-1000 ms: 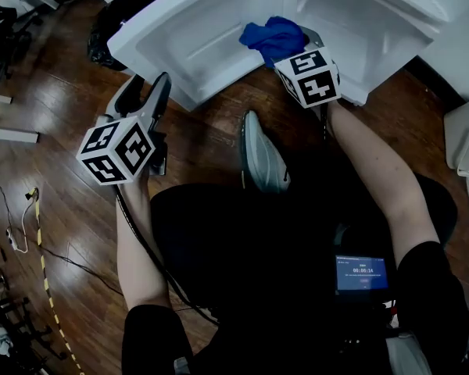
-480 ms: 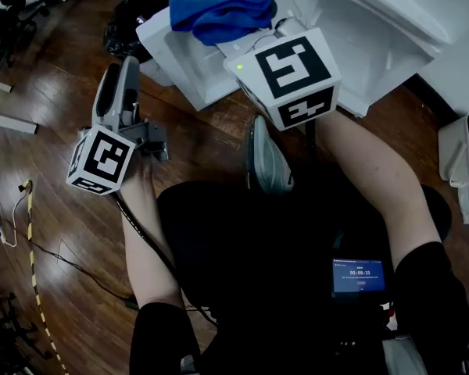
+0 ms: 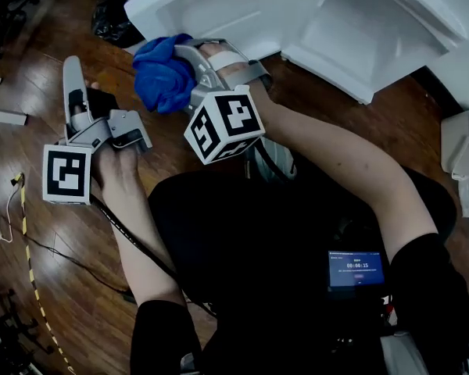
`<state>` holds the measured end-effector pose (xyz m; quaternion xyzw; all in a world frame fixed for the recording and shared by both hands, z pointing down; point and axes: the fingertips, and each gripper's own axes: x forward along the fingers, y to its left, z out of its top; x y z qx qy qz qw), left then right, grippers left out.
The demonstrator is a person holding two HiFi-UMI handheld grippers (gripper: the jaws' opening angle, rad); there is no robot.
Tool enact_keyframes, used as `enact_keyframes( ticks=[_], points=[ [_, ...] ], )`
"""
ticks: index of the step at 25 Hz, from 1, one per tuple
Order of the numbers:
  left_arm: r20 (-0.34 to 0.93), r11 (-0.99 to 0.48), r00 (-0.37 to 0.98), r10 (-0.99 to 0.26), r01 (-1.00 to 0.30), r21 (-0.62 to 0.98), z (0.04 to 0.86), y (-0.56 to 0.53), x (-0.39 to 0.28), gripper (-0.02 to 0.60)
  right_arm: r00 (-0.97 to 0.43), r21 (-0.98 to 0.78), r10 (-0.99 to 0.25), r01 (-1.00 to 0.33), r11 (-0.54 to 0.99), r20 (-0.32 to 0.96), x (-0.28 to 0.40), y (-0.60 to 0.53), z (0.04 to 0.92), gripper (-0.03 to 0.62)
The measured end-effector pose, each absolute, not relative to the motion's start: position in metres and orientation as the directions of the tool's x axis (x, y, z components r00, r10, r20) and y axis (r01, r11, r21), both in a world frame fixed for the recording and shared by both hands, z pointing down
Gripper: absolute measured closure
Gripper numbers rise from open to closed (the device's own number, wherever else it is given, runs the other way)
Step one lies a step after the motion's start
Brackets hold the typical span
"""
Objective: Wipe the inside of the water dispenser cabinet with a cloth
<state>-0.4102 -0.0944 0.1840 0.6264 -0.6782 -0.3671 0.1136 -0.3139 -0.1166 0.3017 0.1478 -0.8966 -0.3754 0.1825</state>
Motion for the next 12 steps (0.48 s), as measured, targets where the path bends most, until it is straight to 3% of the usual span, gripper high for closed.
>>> enact_keyframes(
  ticks=[5, 12],
  points=[
    [-0.316, -0.085, -0.169, -0.934, -0.752, 0.654, 0.182, -0.100, -0.406, 0.396, -0.763, 0.671, -0.377, 0.100, 0.734, 0.525, -0.310, -0.134, 0.425, 0.378],
    [-0.296, -0.079, -0.157, -0.942, -0.754, 0.652, 0.188, -0.104, -0.404, 0.405, -0.600, 0.624, -0.368, 0.297, 0.723, 0.711, -0.311, -0.132, 0.500, 0.378]
  ],
)
